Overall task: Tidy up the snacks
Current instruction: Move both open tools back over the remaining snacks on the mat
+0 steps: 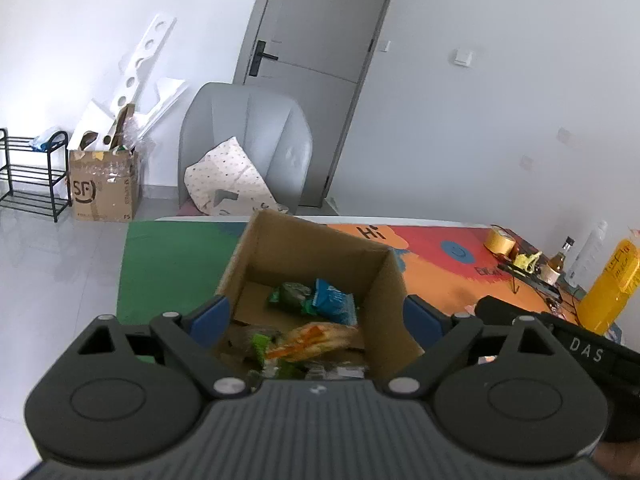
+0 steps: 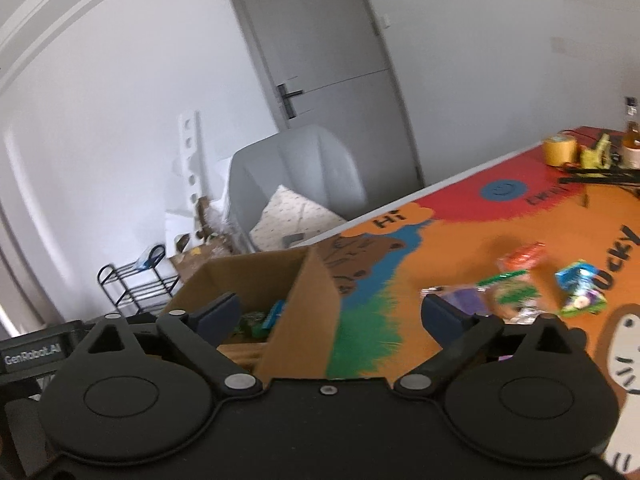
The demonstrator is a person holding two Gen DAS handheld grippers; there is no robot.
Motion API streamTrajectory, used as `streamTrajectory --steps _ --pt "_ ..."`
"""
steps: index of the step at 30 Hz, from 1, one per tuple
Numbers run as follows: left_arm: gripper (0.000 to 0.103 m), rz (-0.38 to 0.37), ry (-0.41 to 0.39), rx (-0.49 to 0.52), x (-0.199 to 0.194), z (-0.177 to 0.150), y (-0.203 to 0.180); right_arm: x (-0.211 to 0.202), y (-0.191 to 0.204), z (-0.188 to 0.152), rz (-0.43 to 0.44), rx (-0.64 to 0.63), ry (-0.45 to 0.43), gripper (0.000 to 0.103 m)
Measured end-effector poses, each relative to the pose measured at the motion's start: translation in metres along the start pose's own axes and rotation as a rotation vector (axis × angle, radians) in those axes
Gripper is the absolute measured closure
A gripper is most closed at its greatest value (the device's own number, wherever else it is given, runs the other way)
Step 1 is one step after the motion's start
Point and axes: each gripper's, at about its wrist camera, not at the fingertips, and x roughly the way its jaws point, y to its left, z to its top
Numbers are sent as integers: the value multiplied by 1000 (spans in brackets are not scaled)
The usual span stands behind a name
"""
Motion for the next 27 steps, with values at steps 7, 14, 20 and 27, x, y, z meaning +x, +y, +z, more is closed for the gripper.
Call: streamTrajectory --steps 7,14,20,27 --pt "10 -30 12 37 -2 -7 -25 -17 -22 -4 -35 21 -38 0" --pt "10 -75 26 78 -3 -14 -48 -31 -41 -8 -67 25 -53 0" --pt "10 -125 40 139 -1 -18 -69 -44 -62 -8 -102 45 -68 0" --pt "10 -181 60 181 2 -24 -92 -59 -87 -9 -144 73 -80 0"
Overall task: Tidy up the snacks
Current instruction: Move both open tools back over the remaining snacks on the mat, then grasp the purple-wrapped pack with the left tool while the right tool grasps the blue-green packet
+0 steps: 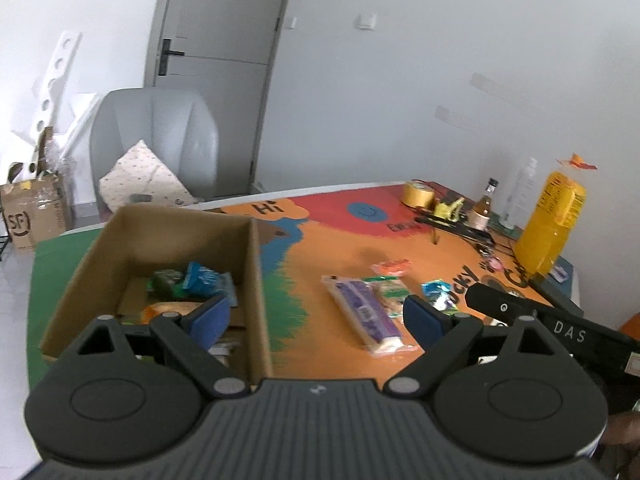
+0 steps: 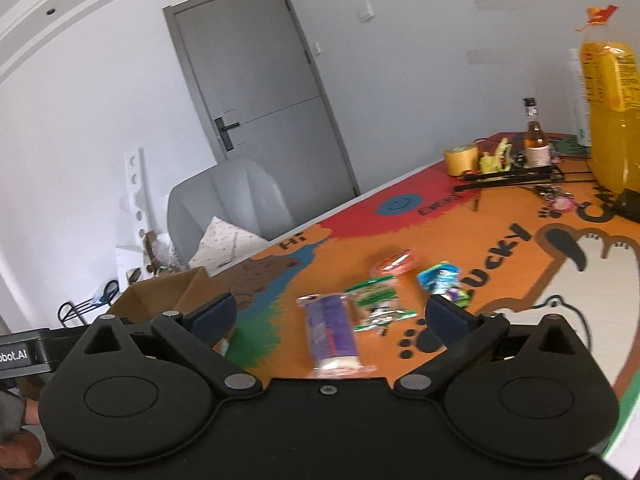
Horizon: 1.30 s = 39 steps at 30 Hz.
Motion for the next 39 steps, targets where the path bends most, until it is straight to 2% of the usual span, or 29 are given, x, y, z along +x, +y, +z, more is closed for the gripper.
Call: streamTrajectory --steps 18,22,24,33,39 --pt "13 -58 39 35 38 -3 -44 -2 -57 -6 -42 60 54 2" --pt "15 -57 51 39 50 -5 -49 6 -65 -9 -46 81 83 15" --pt "20 -58 62 40 55 -6 -51 11 -70 -11 -44 98 103 26" --pt "38 -56 118 36 89 -12 -57 37 -81 -19 -36 124 167 42" --pt "40 -51 148 36 112 -15 -60 53 -88 -20 -40 129 188 44"
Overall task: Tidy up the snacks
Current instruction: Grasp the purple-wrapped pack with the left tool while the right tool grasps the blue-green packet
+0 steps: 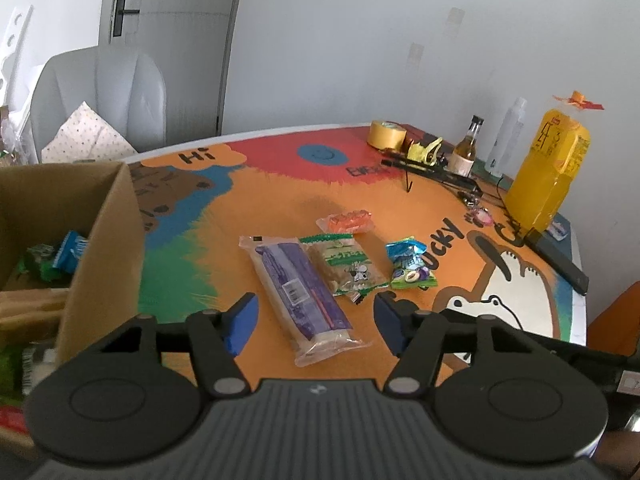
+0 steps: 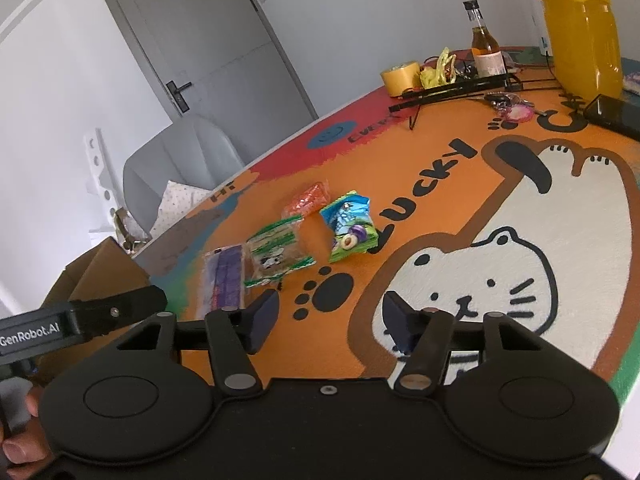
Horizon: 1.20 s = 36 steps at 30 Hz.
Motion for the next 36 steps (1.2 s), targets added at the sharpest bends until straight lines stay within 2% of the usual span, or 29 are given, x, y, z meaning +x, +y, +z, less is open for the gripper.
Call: streamTrajectory --steps 16,19,21,24,33,34,35,36 --pt "40 49 71 -11 66 -3 -1 37 -10 16 -17 10 14 44" --pt "47 60 93 6 73 -7 -2 43 -9 20 -20 0 9 44" --pt "58 68 92 25 72 -7 -2 47 -9 22 -22 -5 5 44" --pt "65 70 100 13 71 -5 3 54 -8 27 -26 -5 3 44" --pt "71 70 87 -19 64 -2 16 73 -2 38 -48 -24 0 44" --pt "71 71 86 -21 63 -2 17 75 -2 39 -50 -26 -1 45" --pt "71 72 84 -22 62 -2 17 76 -1 39 -54 -31 -2 50" --pt "72 73 84 -24 61 -2 18 77 1 39 -57 -42 -2 63"
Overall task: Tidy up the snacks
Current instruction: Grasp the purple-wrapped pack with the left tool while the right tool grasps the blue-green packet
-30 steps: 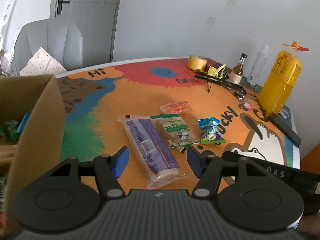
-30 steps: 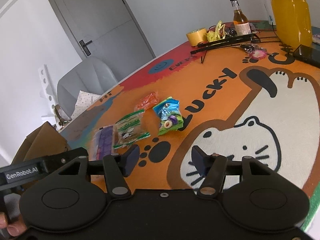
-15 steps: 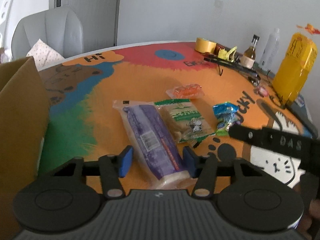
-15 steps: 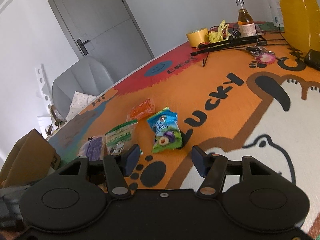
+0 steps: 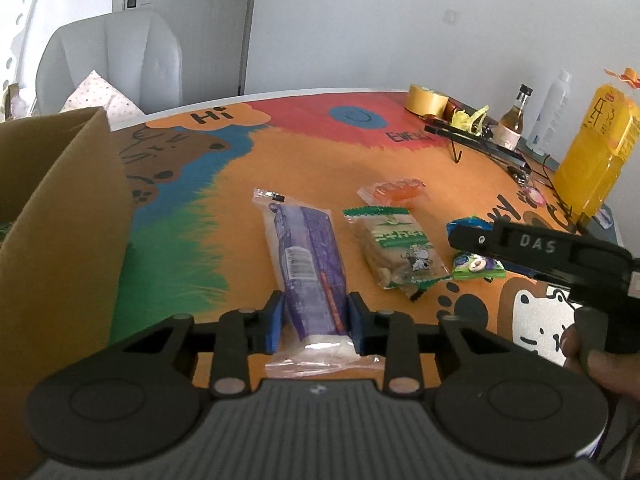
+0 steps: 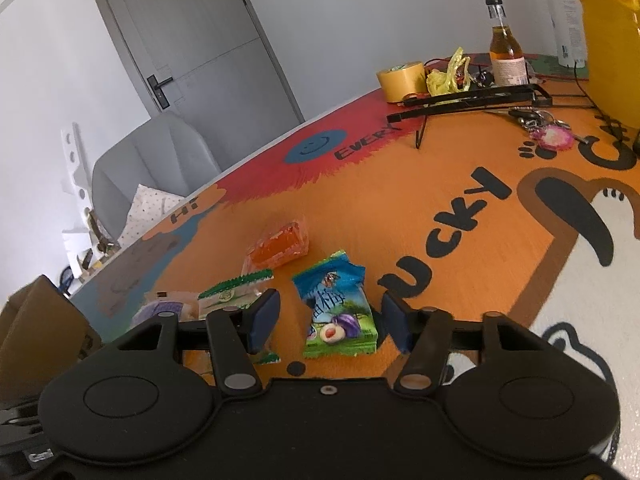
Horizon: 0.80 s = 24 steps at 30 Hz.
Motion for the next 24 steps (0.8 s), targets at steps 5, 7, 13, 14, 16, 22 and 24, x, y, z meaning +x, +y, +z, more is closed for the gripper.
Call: streamTrajectory --steps 5,7,13,14,16,22,24 --pt "73 1 -12 -9 -9 0 2 -5 6 -6 31 -32 23 77" --pt "73 1 -18 -12 -14 -1 2 -11 8 -9 37 -41 12 78" --pt "73 -9 -45 -19 -33 -3 1 -34 11 -14 52 -34 -10 78" --pt "73 -11 -51 -21 -37 -3 1 -39 12 -15 57 -33 -16 78" --pt "74 -16 -65 -23 -45 -4 1 -46 14 -16 62 -33 -25 78" --pt "74 -31 -106 -28 -71 -6 0 -68 20 -18 78 -33 -45 78" --pt "74 -34 -120 -30 -80 -6 1 -74 24 -19 84 -34 -52 78"
